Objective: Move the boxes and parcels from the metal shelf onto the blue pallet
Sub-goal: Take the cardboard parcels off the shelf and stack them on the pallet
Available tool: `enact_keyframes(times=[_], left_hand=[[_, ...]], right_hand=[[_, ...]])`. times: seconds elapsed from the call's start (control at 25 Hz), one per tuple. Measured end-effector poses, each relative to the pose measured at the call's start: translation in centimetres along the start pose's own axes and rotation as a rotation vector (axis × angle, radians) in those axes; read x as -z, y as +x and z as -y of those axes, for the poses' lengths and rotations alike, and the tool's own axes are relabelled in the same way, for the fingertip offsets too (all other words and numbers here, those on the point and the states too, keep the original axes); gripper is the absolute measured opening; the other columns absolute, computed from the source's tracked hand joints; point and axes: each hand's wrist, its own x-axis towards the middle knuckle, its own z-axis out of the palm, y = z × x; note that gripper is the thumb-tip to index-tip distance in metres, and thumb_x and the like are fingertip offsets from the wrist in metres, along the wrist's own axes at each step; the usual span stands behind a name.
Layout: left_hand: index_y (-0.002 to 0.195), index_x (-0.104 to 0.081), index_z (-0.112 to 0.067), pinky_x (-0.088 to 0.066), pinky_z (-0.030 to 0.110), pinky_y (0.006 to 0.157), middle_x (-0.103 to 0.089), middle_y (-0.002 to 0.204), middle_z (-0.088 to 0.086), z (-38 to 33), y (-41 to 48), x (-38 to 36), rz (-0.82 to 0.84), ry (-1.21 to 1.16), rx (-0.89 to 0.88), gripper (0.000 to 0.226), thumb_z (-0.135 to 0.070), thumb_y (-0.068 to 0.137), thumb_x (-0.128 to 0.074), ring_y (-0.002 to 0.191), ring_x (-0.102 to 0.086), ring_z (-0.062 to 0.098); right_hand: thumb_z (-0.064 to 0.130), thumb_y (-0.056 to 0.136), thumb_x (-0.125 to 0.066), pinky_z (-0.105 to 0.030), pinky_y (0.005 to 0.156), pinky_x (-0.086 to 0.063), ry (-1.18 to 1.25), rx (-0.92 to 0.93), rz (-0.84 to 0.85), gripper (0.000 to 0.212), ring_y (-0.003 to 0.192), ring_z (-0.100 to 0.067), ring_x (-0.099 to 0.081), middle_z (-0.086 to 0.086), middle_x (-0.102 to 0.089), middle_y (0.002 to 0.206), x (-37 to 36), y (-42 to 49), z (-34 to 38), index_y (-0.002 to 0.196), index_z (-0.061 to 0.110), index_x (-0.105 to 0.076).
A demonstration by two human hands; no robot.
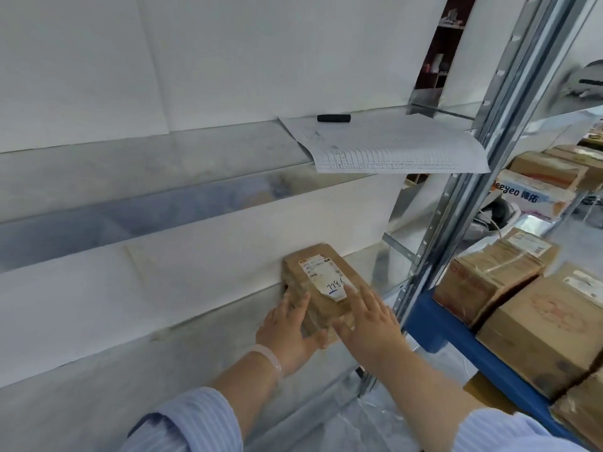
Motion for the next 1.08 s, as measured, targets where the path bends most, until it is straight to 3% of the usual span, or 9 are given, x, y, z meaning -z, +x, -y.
enact_keyframes(times=[0.12, 0.28, 0.36, 0.44, 0.52, 0.72, 0.96, 1.08], left_hand=[[0.149, -0.007, -0.043, -0.023, 0.045, 0.115, -0.016, 0.158, -0.002, -2.0, 3.9, -0.6, -0.092, -0.209, 0.042, 0.088, -0.078, 0.073, -0.034, 0.143, -0.018, 0.027], [0.15, -0.01, -0.043, -0.025, 0.043, 0.115, -0.017, 0.157, 0.001, -3.6, 8.1, -1.8, -0.151, -0.443, 0.258, 0.081, -0.064, 0.083, -0.051, 0.141, -0.026, 0.029], [0.149, -0.009, -0.044, -0.031, 0.037, 0.113, -0.023, 0.154, 0.001, -4.0, 8.4, -2.5, -0.161, -0.571, 0.281, 0.083, -0.054, 0.084, -0.06, 0.135, -0.036, 0.024], [0.15, -0.01, -0.041, -0.033, 0.027, 0.11, -0.031, 0.148, -0.001, -4.4, 8.1, -2.9, -0.204, -0.654, 0.273, 0.084, -0.042, 0.086, -0.065, 0.127, -0.042, 0.014], [0.15, -0.014, -0.037, -0.036, 0.026, 0.108, -0.038, 0.144, -0.003, -4.2, 7.4, -2.6, -0.261, -0.692, 0.293, 0.083, -0.035, 0.086, -0.067, 0.123, -0.045, 0.01], [0.151, -0.017, -0.032, -0.038, 0.033, 0.109, -0.041, 0.142, -0.003, -1.5, 1.8, -0.7, -0.394, -0.727, 0.354, 0.085, -0.03, 0.084, -0.069, 0.126, -0.045, 0.013], [0.148, -0.018, -0.04, -0.042, 0.035, 0.106, -0.044, 0.139, -0.003, 5.4, -13.3, 3.3, -0.703, -0.751, 0.51, 0.084, -0.024, 0.083, -0.07, 0.124, -0.048, 0.014], [0.148, -0.018, -0.039, -0.041, 0.03, 0.105, -0.044, 0.138, -0.006, 8.8, -24.0, 4.1, -0.835, -0.692, 0.645, 0.082, -0.027, 0.084, -0.069, 0.123, -0.047, 0.011]], right_hand=[[0.062, 0.093, -0.027, -0.042, 0.118, 0.001, 0.002, 0.067, 0.031, 0.069, 0.147, -0.019, 0.006, 0.004, 0.008, 0.161, 1.1, 6.6, -1.9, 0.151, 0.039, 0.003], [0.066, 0.091, -0.029, -0.042, 0.115, -0.015, 0.014, 0.132, 0.161, 0.069, 0.146, -0.022, -0.009, 0.006, 0.001, 0.161, 1.3, 13.5, -4.3, 0.149, 0.044, 0.001], [0.06, 0.091, -0.04, -0.039, 0.107, -0.032, 0.165, 0.177, 0.317, 0.07, 0.134, -0.025, -0.036, 0.002, -0.021, 0.157, 0.2, 14.7, -5.1, 0.148, 0.048, -0.002], [0.051, 0.091, -0.051, -0.031, 0.092, -0.045, 0.378, 0.192, 0.389, 0.071, 0.11, -0.017, -0.054, 0.004, -0.049, 0.137, -0.3, 15.1, -5.1, 0.146, 0.053, -0.007], [0.047, 0.09, -0.056, -0.027, 0.086, -0.047, 0.48, 0.213, 0.399, 0.072, 0.101, -0.012, -0.057, 0.011, -0.057, 0.126, -0.6, 14.8, -4.3, 0.145, 0.054, -0.01], [0.046, 0.09, -0.056, -0.027, 0.091, -0.045, 0.555, 0.358, 0.429, 0.07, 0.108, -0.009, -0.054, 0.017, -0.055, 0.126, -1.7, 12.0, 0.9, 0.144, 0.058, -0.012], [0.044, 0.092, -0.057, -0.026, 0.096, -0.042, 0.581, 0.668, 0.548, 0.066, 0.11, -0.006, -0.052, 0.021, -0.051, 0.126, -4.2, 3.1, 15.4, 0.14, 0.063, -0.015], [0.041, 0.093, -0.056, -0.012, 0.087, -0.037, 0.599, 0.83, 0.651, 0.064, 0.107, 0.001, -0.049, 0.024, -0.048, 0.124, -6.6, -5.1, 23.0, 0.143, 0.058, -0.019]])
